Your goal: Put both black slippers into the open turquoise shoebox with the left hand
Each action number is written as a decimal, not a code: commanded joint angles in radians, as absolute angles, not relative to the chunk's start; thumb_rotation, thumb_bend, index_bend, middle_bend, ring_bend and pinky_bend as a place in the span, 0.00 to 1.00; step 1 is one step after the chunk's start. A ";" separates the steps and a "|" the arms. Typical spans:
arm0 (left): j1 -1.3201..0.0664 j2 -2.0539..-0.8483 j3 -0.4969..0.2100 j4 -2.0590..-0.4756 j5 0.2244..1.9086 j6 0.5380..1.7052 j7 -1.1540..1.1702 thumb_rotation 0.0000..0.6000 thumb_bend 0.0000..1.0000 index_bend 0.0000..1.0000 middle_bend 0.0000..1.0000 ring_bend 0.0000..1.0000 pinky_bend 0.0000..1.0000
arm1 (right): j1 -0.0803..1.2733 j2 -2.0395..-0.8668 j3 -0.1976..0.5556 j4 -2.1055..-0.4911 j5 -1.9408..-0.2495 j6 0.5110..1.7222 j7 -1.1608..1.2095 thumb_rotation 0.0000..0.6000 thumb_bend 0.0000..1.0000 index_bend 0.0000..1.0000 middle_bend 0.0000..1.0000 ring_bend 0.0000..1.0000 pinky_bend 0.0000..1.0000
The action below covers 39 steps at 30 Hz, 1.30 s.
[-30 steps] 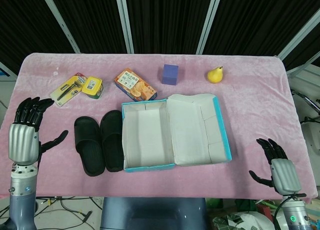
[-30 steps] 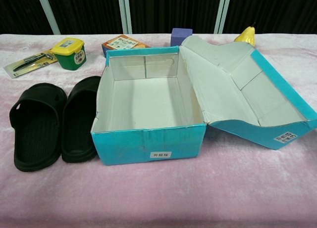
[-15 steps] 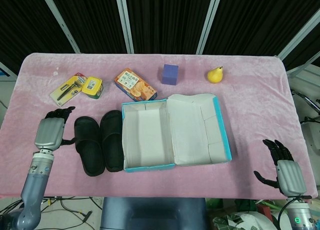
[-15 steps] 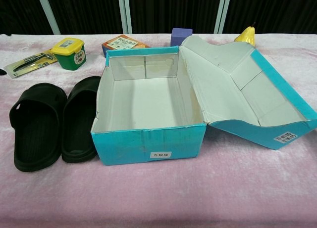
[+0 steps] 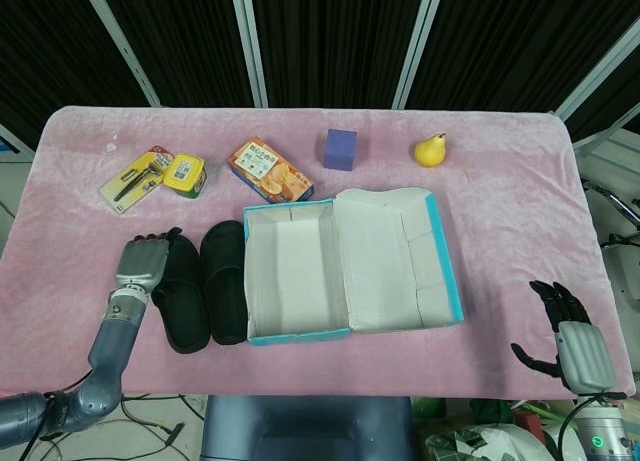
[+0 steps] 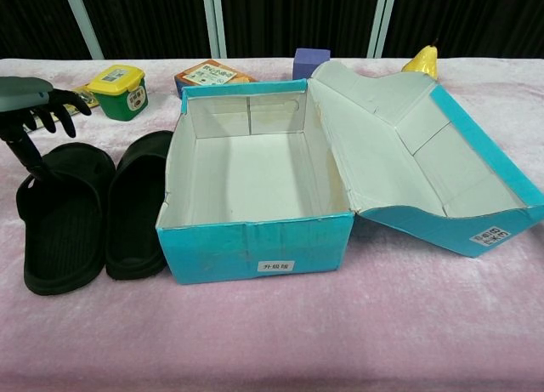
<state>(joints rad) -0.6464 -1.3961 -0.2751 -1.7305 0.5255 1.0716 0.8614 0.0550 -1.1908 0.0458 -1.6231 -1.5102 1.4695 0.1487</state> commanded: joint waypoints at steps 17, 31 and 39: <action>-0.691 -1.396 -0.223 -1.655 0.392 1.057 0.803 1.00 0.00 0.12 0.27 0.23 0.27 | 0.066 -1.193 0.051 -1.629 -1.502 1.454 0.139 1.00 0.13 0.13 0.10 0.00 0.10; -0.670 -1.366 -0.194 -1.657 0.403 1.082 0.731 1.00 0.00 0.09 0.25 0.23 0.27 | 0.068 -1.193 0.050 -1.635 -1.499 1.448 0.133 1.00 0.13 0.13 0.10 0.00 0.10; -0.699 -1.413 -0.189 -1.593 0.410 1.057 0.719 1.00 0.00 0.10 0.25 0.23 0.27 | 0.067 -1.192 0.048 -1.637 -1.494 1.447 0.134 1.00 0.13 0.13 0.10 0.00 0.10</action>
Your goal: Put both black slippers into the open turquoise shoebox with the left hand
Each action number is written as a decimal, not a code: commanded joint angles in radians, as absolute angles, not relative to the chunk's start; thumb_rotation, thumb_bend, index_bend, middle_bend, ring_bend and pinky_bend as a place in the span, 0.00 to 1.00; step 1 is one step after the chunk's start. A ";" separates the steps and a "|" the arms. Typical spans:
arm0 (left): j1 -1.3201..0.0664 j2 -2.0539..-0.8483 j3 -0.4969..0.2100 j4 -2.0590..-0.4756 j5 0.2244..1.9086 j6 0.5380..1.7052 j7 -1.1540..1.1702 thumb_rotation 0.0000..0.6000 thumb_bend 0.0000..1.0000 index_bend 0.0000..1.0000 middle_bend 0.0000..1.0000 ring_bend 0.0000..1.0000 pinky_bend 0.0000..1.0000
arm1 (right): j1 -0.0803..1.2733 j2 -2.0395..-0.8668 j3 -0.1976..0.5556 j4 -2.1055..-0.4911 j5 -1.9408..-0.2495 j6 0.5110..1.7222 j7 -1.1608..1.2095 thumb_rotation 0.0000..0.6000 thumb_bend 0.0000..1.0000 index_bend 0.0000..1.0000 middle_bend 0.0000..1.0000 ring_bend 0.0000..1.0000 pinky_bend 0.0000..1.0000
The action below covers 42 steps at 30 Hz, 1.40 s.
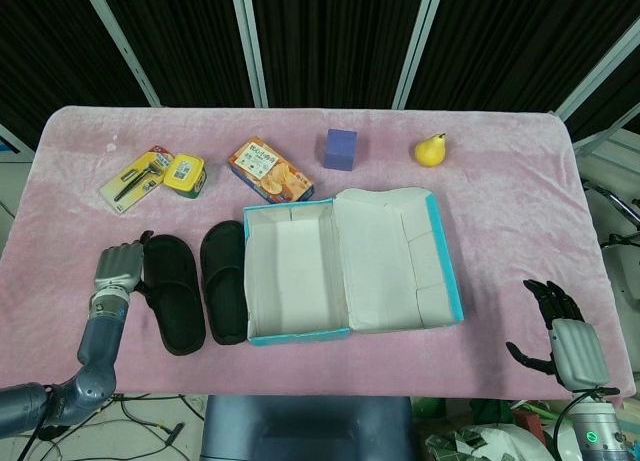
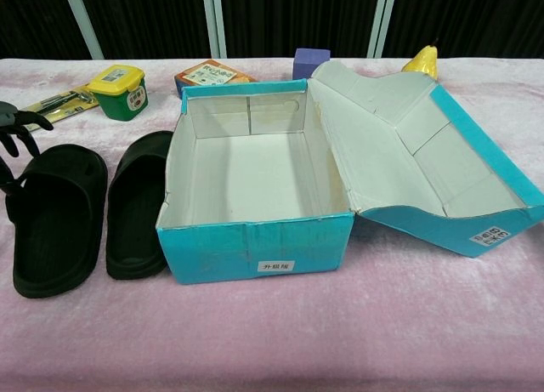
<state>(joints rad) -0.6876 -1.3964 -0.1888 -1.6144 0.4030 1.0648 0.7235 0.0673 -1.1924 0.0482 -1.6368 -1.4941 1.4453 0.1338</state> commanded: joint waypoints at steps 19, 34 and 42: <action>-0.633 -1.347 -0.231 -1.579 0.684 0.907 0.354 1.00 0.11 0.45 0.53 0.41 0.52 | 0.056 -1.187 0.046 -1.635 -1.497 1.462 0.145 1.00 0.13 0.13 0.10 0.00 0.10; -0.536 -1.335 -0.419 -1.627 1.210 0.816 -0.517 1.00 0.11 0.44 0.52 0.41 0.53 | 0.048 -1.181 0.040 -1.641 -1.512 1.478 0.145 1.00 0.13 0.13 0.10 0.00 0.10; -0.616 -1.387 -0.448 -1.602 1.261 0.842 -0.535 1.00 0.10 0.43 0.52 0.41 0.53 | 0.037 -1.174 0.035 -1.635 -1.510 1.488 0.157 1.00 0.13 0.13 0.10 0.00 0.10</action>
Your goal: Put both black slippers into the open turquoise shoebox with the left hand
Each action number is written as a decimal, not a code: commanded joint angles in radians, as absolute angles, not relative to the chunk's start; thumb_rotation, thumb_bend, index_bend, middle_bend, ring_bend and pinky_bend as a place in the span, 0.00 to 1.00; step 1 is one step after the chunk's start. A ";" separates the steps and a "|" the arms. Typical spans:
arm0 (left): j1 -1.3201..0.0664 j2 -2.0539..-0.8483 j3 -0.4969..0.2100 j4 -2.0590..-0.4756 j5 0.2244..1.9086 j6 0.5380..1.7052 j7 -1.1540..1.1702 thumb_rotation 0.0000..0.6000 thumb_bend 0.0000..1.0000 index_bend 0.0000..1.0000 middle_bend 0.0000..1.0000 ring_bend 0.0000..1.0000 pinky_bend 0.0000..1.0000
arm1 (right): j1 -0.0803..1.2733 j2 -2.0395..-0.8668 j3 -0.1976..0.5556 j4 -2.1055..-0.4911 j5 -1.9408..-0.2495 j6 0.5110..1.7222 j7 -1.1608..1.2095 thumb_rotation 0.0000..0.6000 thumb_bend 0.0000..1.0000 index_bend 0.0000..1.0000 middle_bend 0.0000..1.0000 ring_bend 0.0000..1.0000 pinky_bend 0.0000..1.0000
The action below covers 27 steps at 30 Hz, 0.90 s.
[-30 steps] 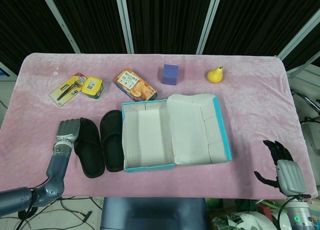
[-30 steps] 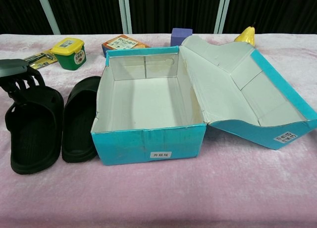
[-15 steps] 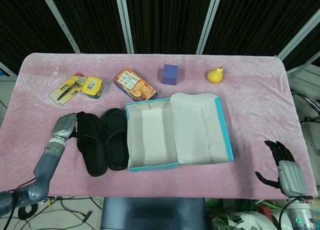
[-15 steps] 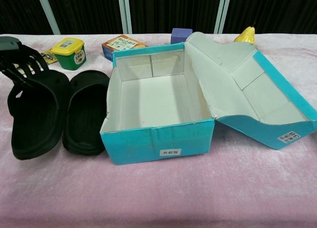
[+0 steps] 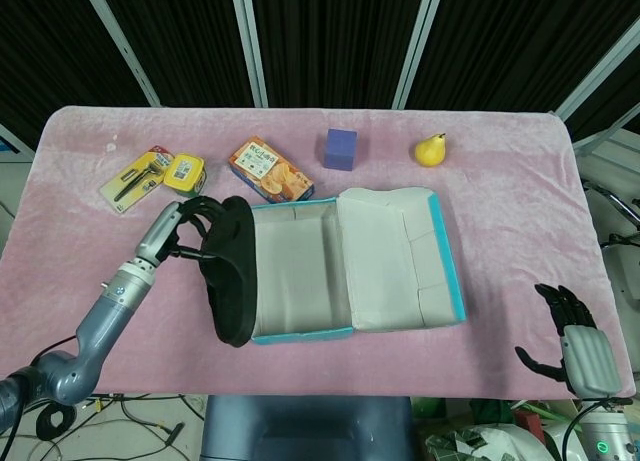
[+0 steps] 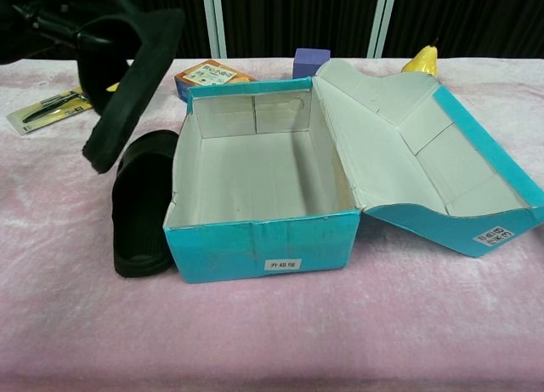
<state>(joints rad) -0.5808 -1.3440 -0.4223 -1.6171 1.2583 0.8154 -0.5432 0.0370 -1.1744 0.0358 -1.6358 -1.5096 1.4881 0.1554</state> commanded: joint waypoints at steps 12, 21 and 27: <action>-0.808 -1.717 -0.482 -1.290 1.338 1.095 -0.336 1.00 0.11 0.44 0.52 0.41 0.53 | 0.018 -1.168 0.032 -1.622 -1.505 1.506 0.180 1.00 0.13 0.12 0.10 0.00 0.10; -0.896 -1.886 -0.427 -0.996 1.442 1.224 -0.282 1.00 0.11 0.44 0.53 0.41 0.53 | 0.013 -1.169 0.033 -1.612 -1.497 1.503 0.192 1.00 0.13 0.12 0.10 0.00 0.10; -0.919 -1.942 -0.387 -0.909 1.483 1.264 -0.335 1.00 0.11 0.44 0.54 0.42 0.53 | 0.014 -1.169 0.035 -1.609 -1.495 1.500 0.196 1.00 0.13 0.12 0.10 0.00 0.10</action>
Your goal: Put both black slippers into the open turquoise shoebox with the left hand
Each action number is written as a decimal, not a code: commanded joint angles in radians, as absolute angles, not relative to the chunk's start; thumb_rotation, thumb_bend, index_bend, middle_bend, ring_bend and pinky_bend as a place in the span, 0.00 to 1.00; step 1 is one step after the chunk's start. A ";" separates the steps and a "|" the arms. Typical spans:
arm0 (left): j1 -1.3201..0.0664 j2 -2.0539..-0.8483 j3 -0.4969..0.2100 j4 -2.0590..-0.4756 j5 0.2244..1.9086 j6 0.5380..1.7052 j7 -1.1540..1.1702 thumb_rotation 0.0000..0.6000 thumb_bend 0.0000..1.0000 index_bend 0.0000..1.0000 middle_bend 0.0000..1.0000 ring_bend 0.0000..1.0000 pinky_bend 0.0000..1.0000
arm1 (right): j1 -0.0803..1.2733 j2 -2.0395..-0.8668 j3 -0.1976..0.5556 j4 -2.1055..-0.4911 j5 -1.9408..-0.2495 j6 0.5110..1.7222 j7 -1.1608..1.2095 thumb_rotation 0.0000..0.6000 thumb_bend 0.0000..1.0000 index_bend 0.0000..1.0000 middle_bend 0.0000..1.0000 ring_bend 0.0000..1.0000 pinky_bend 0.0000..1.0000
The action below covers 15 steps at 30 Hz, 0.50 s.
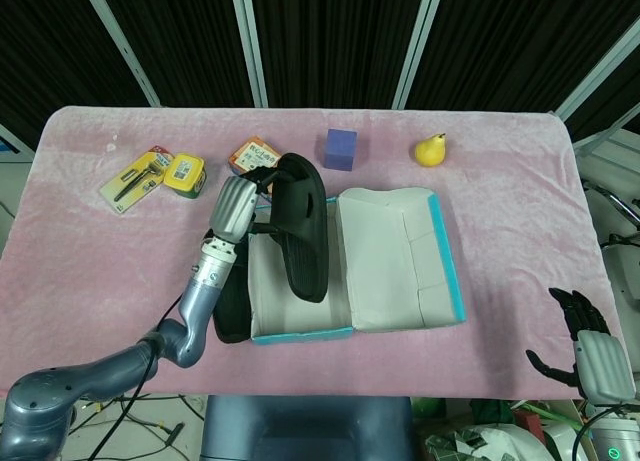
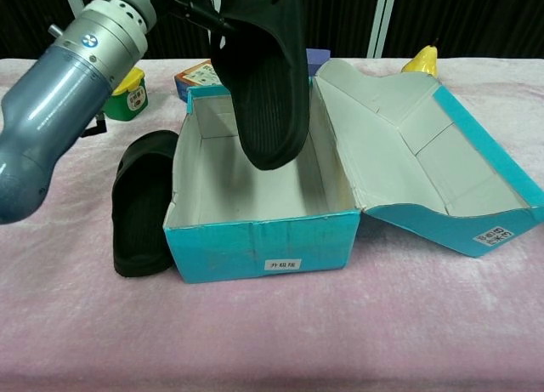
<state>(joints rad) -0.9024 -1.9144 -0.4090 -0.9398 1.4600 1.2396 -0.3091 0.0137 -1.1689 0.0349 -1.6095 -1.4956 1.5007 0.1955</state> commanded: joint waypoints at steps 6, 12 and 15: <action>-0.924 -1.994 -0.355 -0.843 1.504 1.305 -0.384 1.00 0.11 0.44 0.54 0.42 0.54 | 0.012 -1.170 0.036 -1.605 -1.495 1.500 0.202 1.00 0.13 0.12 0.10 0.00 0.10; -0.924 -2.035 -0.323 -0.782 1.509 1.313 -0.406 1.00 0.11 0.43 0.54 0.42 0.54 | 0.012 -1.170 0.036 -1.604 -1.499 1.502 0.204 1.00 0.13 0.12 0.10 0.00 0.10; -0.924 -2.054 -0.310 -0.755 1.507 1.306 -0.421 1.00 0.12 0.43 0.55 0.42 0.54 | 0.011 -1.169 0.036 -1.606 -1.501 1.503 0.202 1.00 0.13 0.12 0.10 0.00 0.10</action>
